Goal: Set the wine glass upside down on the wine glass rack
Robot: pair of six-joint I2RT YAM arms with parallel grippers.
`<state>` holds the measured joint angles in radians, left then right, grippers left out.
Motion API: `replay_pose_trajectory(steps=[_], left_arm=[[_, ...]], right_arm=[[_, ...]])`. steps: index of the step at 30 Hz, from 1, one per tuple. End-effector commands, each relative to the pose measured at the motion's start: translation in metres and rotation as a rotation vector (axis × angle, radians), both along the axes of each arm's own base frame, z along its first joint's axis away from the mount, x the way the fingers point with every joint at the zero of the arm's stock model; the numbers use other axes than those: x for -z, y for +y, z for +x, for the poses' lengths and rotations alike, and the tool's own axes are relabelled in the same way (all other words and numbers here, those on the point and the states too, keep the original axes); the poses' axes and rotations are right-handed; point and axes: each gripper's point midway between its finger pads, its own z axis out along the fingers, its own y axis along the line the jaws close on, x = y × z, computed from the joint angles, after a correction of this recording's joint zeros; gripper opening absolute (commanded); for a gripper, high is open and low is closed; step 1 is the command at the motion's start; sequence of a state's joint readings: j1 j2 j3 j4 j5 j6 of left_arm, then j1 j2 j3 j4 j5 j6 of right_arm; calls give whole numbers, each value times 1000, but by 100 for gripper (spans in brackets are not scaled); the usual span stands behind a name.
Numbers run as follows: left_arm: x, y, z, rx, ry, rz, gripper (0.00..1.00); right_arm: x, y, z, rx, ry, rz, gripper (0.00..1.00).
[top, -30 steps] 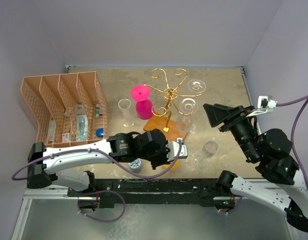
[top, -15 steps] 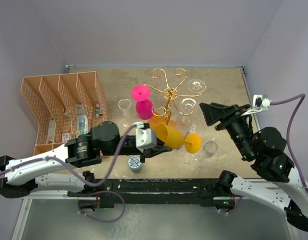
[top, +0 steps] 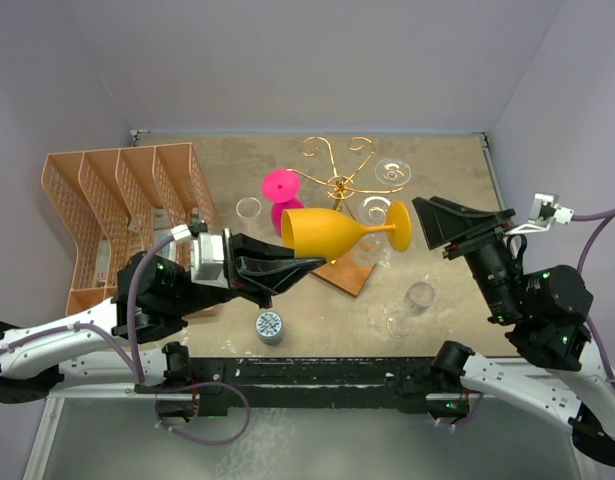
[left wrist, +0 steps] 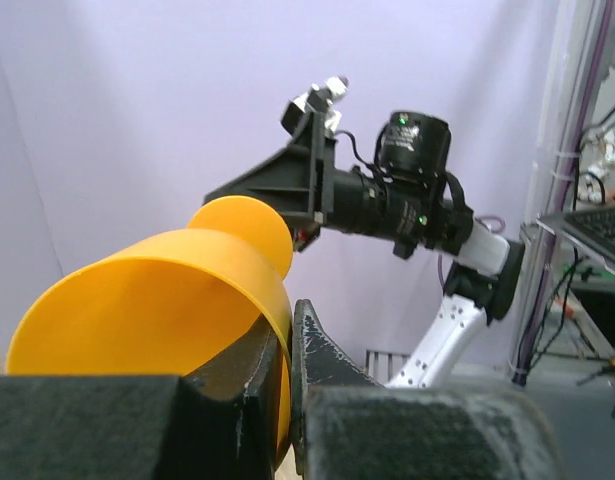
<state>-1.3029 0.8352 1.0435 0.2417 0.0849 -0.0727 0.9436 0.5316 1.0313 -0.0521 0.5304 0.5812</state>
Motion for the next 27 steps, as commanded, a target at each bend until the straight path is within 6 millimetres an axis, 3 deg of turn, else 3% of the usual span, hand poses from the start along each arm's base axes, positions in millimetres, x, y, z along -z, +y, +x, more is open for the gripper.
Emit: replay_pose_trajectory(steps=[1,8,12,19,27], left_arm=[[-47,20,7,-52,-5,-227,0],[-66,32,14,-99,-20,-390,0],[-70,32,24,-142,-4,-456,0],[-63,11,52,-244,65,-484,0],[-63,-2,53,-240,37,-500,0]], right_arm=[[-28,-2,-9,-35,-77,105,67],[-25,10,-14,-95,-113,84,72],[-34,17,-26,-160,-198,90,72],[-57,28,-38,-242,-291,156,72],[-71,36,-28,-281,-217,387,67]])
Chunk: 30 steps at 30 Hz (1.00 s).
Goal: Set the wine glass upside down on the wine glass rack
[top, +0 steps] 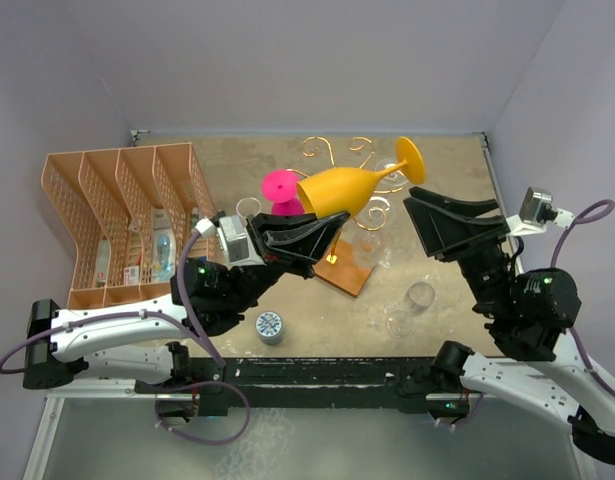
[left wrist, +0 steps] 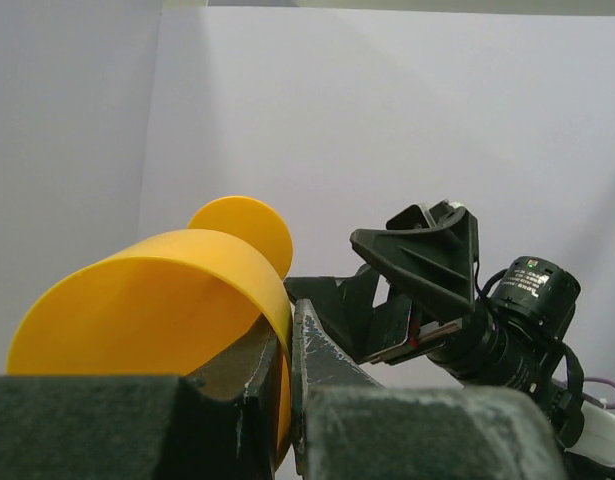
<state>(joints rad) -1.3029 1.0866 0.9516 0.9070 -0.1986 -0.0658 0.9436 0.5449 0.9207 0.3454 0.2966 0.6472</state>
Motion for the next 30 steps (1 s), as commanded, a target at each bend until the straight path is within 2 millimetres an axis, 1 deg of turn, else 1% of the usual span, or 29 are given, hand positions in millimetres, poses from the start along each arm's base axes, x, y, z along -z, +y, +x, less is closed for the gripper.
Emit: replay_pose_trajectory(steps=[1,5,9,11,14,16,18,21,24,27,30], left_arm=[[-37,24,-5,-19,-47,-145,0],[-35,22,-2,-37,-48,-146,0],[-33,18,0,-45,-48,-136,0],[-31,16,1,-49,-44,-128,0],[-30,16,2,-53,-43,-123,0],[-30,16,3,-62,-41,-120,0],[-29,15,4,-67,-40,-113,0],[-27,14,4,-66,-39,-107,0],[-26,12,4,-57,-39,-104,0],[-25,10,2,-43,-41,-101,0],[-25,8,0,-32,-46,-95,0]], right_arm=[[-21,9,4,-74,36,172,66],[-22,17,14,-97,120,227,62],[-20,18,26,-78,175,289,51],[-20,21,30,-77,186,296,50],[-24,26,29,-94,165,303,51],[-33,24,25,-109,126,329,51],[-37,22,23,-116,108,349,49],[-33,20,27,-117,146,390,47],[-29,25,34,-126,188,421,45],[-30,31,39,-131,215,430,43],[-34,33,40,-134,215,438,38]])
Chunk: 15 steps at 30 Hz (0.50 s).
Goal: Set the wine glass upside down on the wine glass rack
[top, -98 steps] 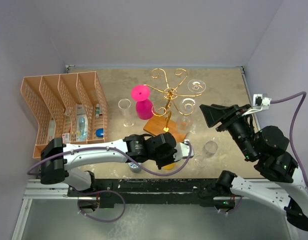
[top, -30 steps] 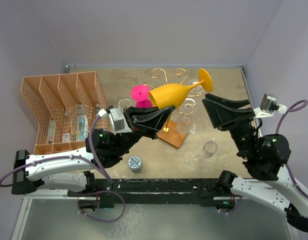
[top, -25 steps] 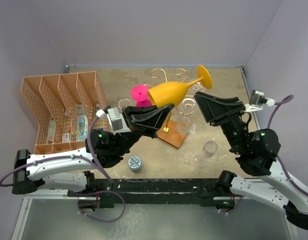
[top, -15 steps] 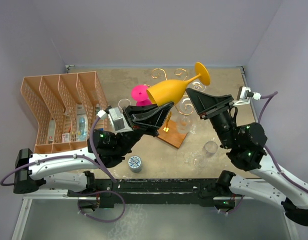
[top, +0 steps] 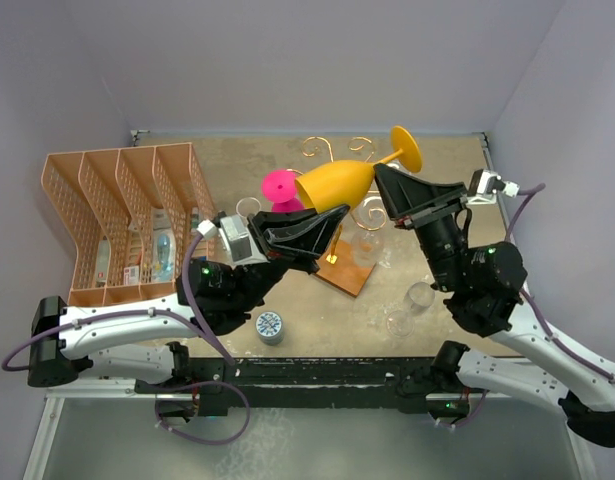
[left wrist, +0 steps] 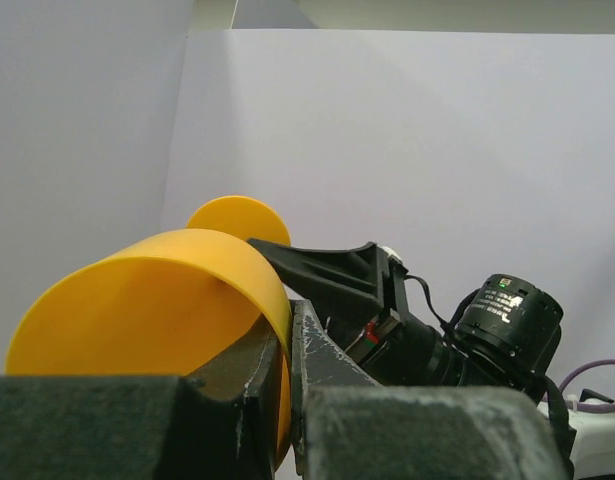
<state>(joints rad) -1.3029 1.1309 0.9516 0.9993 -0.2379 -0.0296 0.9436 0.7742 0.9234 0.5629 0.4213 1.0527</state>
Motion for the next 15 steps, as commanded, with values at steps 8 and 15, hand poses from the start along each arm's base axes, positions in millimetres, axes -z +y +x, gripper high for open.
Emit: replay_pose_trajectory(steps=[8,15], left_arm=[[-19,4,-12,39,-50,-31,0],[-10,1,-18,75,-54,1,0]], right_arm=[[-29,-12,-1,10,0,116,24],[-32,-16,0,19,2,146,31]])
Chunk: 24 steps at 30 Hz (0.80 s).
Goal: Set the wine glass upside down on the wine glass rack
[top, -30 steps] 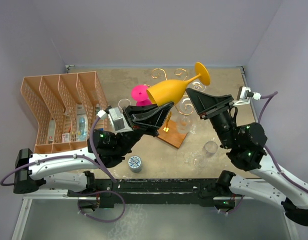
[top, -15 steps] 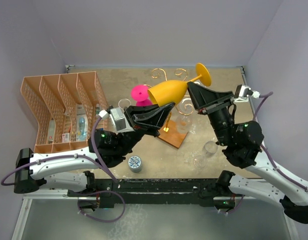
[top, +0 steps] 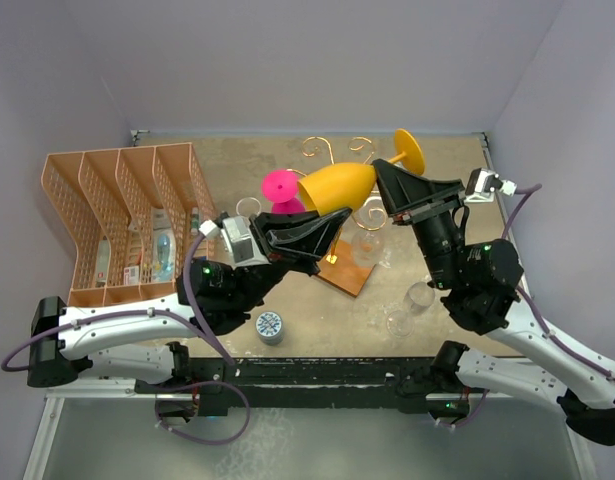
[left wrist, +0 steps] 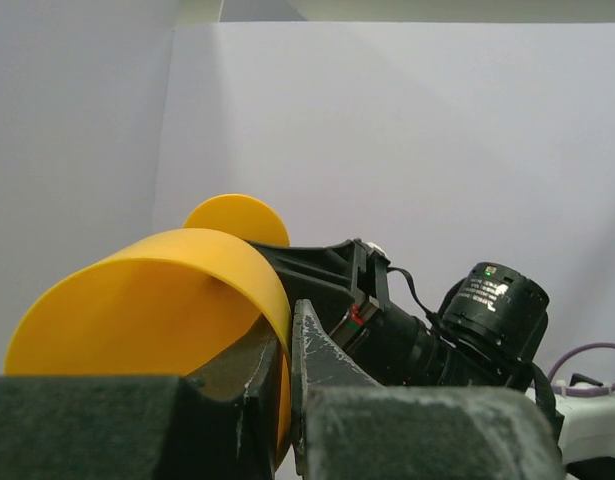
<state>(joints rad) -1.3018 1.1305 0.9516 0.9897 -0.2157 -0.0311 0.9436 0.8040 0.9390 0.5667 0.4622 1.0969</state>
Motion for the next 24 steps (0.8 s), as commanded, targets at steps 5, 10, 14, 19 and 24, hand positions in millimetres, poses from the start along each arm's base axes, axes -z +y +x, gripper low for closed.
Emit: replay_pose_trajectory(steps=[5,10,14,19,24], left_arm=[[-4,-6,-24,107,-71,54,0],[3,-11,-26,129,-62,84,0],[5,-12,-22,130,-7,94,15],[20,1,10,33,234,90,48],[40,1,17,9,362,228,49]], right_arm=[[-34,-13,-4,6,-26,113,30],[-37,-18,-4,42,-45,103,0],[-39,-23,-7,72,-91,69,0],[-44,-24,-13,121,-176,-41,0],[-49,-28,-24,146,-257,-130,0]])
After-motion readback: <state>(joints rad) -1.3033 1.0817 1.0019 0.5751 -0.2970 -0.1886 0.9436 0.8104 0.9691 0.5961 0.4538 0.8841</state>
